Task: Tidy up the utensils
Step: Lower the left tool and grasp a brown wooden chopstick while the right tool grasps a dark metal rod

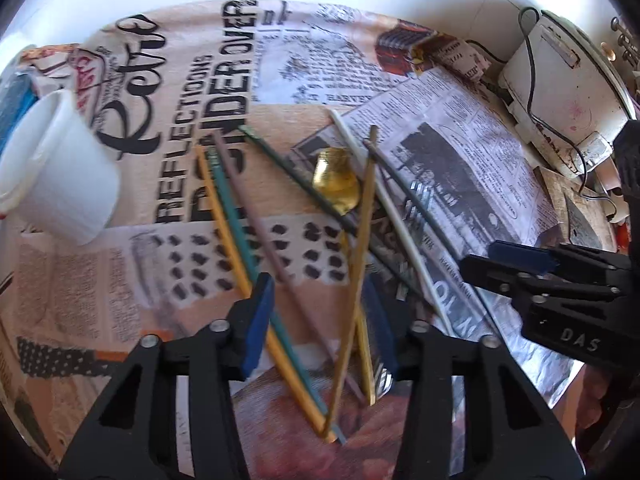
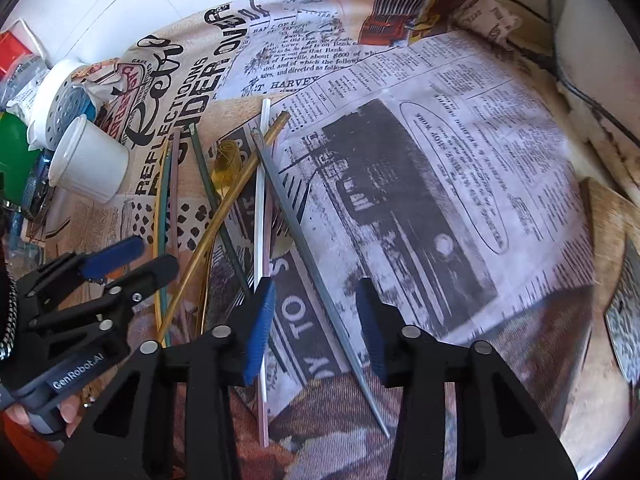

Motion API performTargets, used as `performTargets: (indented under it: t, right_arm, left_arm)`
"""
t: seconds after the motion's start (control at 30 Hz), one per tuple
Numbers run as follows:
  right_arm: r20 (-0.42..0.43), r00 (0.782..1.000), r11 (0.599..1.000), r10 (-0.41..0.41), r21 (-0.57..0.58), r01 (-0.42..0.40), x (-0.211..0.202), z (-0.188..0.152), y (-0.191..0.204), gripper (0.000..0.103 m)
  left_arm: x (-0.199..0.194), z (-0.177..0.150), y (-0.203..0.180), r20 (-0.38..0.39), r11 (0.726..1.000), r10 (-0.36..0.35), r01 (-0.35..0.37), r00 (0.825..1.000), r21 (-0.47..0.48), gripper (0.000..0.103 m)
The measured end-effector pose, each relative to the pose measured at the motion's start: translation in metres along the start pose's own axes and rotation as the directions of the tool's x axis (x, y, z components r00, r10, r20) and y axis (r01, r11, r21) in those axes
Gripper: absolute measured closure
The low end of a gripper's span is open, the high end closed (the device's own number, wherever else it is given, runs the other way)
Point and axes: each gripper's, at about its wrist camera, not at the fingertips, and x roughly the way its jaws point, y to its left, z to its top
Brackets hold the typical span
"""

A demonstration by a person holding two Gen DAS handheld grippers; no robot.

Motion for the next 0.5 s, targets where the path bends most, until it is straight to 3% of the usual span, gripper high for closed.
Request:
performTargets:
  t: [0.07, 0.13, 0.2, 0.5]
  right_arm:
    - [0.005, 1.0, 1.0, -0.002, 0.002, 0.002, 0.001, 0.005, -0.004, 0.066]
    - [0.005, 1.0, 1.0, 0.017, 0.004, -0.017, 0.003, 0.008, -0.006, 0.067]
    - [-0.003, 0.999, 0.999, 0.045, 0.003, -0.045, 0.005, 0.011, -0.008, 0.073]
    - [-0.036, 0.993, 0.993, 0.11, -0.041, -0.112, 0.021, 0.023, -0.004, 0.082]
  left_arm:
    - [0.005, 0.005, -0.004, -0.017, 1.0, -0.02, 0.02, 1.0, 0.008, 0.063]
    - [0.012, 0.01, -0.009, -0.04, 0.999, -0.038, 0.038, 0.998, 0.018, 0.075]
    - [0.019, 0.013, -0.013, -0.063, 0.999, -0.048, 0.049, 0.997, 0.024, 0.081]
    - [0.037, 0.035, -0.022, -0.08, 0.998, -0.039, 0.043, 0.996, 0.044, 0.084]
